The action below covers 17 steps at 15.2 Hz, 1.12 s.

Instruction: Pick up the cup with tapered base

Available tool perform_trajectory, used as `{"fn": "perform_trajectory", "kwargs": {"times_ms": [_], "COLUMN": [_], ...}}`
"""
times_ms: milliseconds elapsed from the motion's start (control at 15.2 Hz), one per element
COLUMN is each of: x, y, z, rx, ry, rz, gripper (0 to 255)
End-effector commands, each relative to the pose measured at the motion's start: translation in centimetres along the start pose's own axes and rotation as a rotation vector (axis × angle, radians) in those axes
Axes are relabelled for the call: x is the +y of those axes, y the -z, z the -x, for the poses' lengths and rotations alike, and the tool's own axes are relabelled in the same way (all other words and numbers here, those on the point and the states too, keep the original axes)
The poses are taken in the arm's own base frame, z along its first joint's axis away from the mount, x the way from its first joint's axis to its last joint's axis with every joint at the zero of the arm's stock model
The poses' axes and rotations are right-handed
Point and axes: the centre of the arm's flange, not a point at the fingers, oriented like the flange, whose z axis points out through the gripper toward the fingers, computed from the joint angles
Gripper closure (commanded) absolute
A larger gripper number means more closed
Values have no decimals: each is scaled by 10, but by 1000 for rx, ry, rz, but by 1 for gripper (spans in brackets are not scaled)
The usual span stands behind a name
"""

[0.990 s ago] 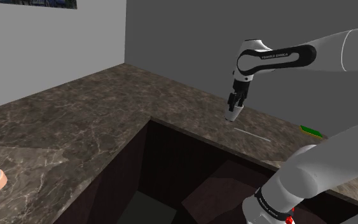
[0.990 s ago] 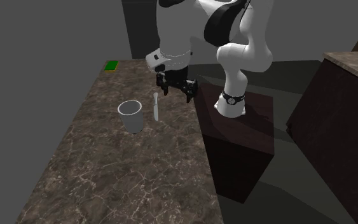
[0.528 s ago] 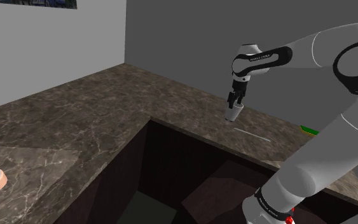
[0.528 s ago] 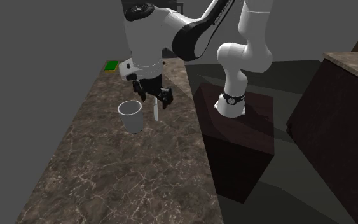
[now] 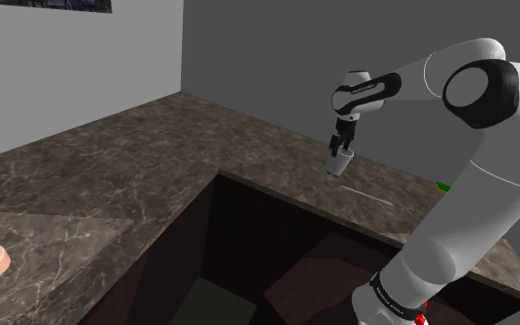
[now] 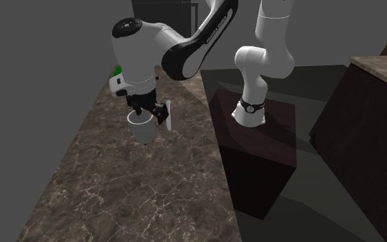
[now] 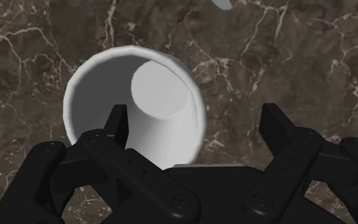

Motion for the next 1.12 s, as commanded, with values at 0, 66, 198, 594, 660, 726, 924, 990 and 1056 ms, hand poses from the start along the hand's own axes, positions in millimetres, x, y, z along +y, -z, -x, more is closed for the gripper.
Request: {"fn": "perform_trajectory", "kwargs": {"times_ms": [0, 66, 198, 594, 660, 726, 924, 990, 1056], "x": [0, -1, -3, -3, -3, -3, -3, -3, -2], "y": [-10, -15, -28, -28, -28, -28, -28, -28, -23], "z": [-2, -3, -6, -6, -6, -6, -6, -6, -5], "rx": [1, 1, 1, 1, 1, 1, 1, 1, 1], "ry": [0, 0, 0, 0, 0, 0, 0, 0, 0], "rz": [1, 1, 1, 1, 1, 1, 1, 1, 1], "gripper": [0, 0, 0, 255, 255, 255, 255, 255, 255]}}
